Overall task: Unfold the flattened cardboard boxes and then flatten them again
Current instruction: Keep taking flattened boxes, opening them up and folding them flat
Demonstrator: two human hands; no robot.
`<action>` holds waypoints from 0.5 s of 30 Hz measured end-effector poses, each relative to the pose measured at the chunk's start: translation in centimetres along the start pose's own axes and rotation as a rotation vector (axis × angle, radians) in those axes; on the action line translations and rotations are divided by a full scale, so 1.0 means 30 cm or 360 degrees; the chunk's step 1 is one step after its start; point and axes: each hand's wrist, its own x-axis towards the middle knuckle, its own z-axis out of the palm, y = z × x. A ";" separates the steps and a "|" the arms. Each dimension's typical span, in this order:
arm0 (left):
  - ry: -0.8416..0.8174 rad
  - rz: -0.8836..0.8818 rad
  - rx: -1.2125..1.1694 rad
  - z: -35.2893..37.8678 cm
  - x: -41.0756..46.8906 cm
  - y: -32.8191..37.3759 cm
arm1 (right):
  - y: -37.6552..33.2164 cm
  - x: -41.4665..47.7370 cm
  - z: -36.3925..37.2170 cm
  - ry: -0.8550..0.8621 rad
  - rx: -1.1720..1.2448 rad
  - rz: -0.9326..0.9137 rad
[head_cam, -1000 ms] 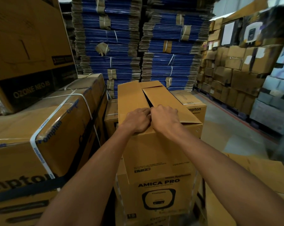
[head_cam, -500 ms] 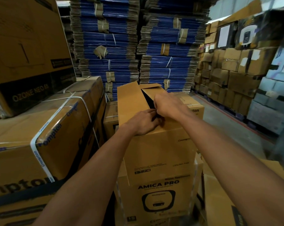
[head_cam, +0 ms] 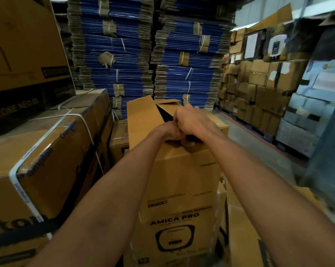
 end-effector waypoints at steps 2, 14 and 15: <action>0.0143 -0.0032 0.0044 0.016 0.076 -0.025 | 0.011 0.016 -0.007 -0.0032 0.0009 0.0013; 0.1061 0.0183 0.0178 0.012 -0.232 0.108 | 0.188 0.102 -0.136 -0.0227 0.0492 0.0304; 0.1120 0.0201 0.0203 0.020 -0.249 0.103 | 0.190 0.107 -0.151 -0.0314 0.0591 0.0295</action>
